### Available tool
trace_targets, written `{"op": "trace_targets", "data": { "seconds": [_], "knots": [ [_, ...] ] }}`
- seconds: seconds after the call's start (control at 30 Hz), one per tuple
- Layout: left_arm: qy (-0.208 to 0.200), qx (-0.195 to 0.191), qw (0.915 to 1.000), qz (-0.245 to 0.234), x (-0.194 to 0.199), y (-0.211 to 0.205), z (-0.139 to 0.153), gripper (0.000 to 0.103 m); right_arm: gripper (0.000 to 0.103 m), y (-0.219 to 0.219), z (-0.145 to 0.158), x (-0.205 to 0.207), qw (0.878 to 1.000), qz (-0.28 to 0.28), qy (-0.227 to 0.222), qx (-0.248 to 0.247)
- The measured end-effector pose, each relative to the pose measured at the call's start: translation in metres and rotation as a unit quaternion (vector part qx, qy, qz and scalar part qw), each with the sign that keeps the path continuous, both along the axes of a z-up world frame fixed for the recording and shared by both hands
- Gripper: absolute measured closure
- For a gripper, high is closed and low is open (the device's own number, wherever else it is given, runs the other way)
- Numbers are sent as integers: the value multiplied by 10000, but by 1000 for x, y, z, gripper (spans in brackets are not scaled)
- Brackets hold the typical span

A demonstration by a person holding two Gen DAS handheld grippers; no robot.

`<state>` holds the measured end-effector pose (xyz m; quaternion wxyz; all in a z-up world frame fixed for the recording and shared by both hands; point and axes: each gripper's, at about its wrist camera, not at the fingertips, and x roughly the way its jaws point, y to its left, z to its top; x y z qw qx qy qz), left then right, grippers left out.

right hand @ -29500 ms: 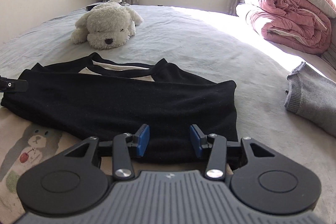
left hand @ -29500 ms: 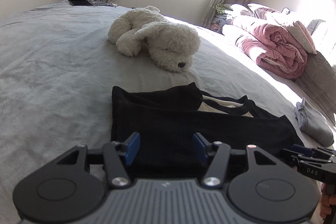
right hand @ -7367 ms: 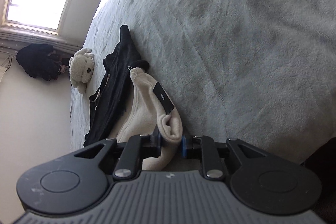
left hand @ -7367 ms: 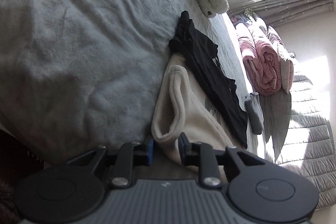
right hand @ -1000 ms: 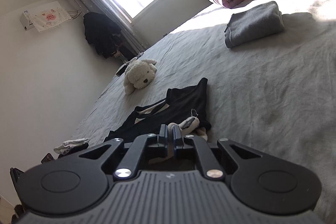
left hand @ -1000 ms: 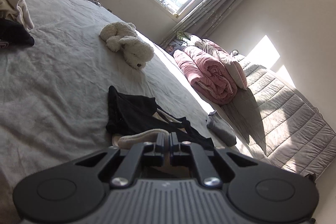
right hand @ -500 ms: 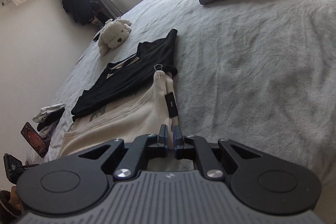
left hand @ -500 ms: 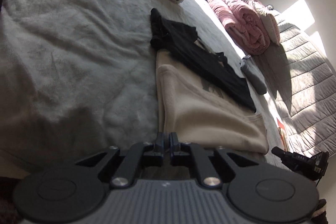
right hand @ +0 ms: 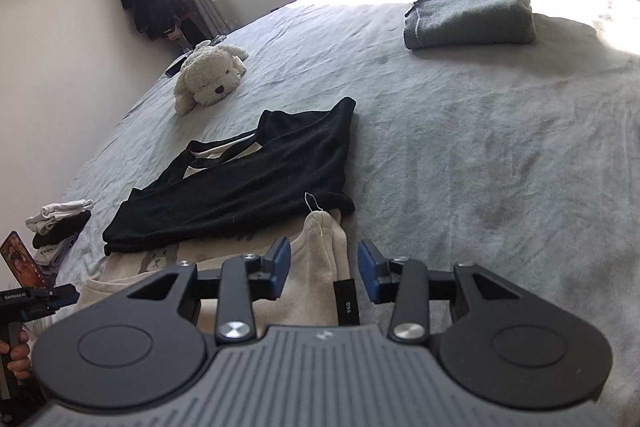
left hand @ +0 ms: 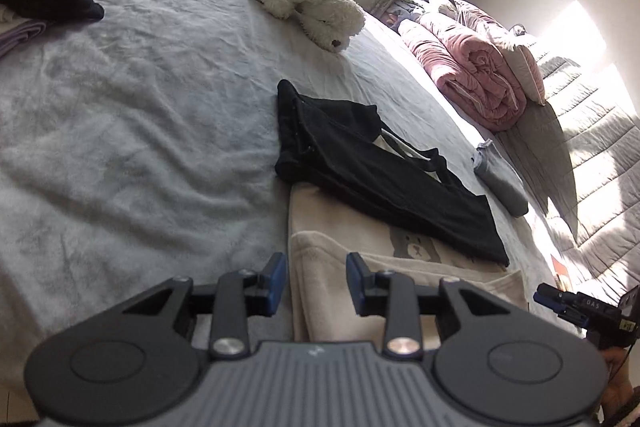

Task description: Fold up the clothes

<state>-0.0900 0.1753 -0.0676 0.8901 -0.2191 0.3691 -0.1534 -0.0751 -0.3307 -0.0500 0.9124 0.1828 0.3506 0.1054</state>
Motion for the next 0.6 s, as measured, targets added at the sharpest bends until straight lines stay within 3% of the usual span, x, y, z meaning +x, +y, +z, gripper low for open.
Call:
{"op": "trace_targets", "data": {
  "seconds": [0.07,0.1,0.13,0.17,0.4,0.47,0.6],
  "knots": [
    [-138,177,9997,15,4,-7,0,72,62,8,-7,6,9998,-4,-53,-192],
    [-207,266,9994,23,7,-11,0,77,64,11,-10,8,9996,-5,-104,-278],
    [-276,354,9990,30,9,-14,0,91,77,14,-14,9,9993,12,-134,-354],
    [-344,443,9984,38,11,-18,0,94,95,17,-17,10,9990,27,-164,-424],
    [-1452,932,9850,38,-6,-33,17,96,96,17,-11,-4,9962,-69,-579,-643],
    [-1472,976,9842,142,-2,-33,17,96,96,14,-14,-1,9966,-159,-523,-613],
    [-1062,1232,9865,212,15,-37,4,95,96,13,-21,8,9975,-175,-326,-603]
  ]
}}
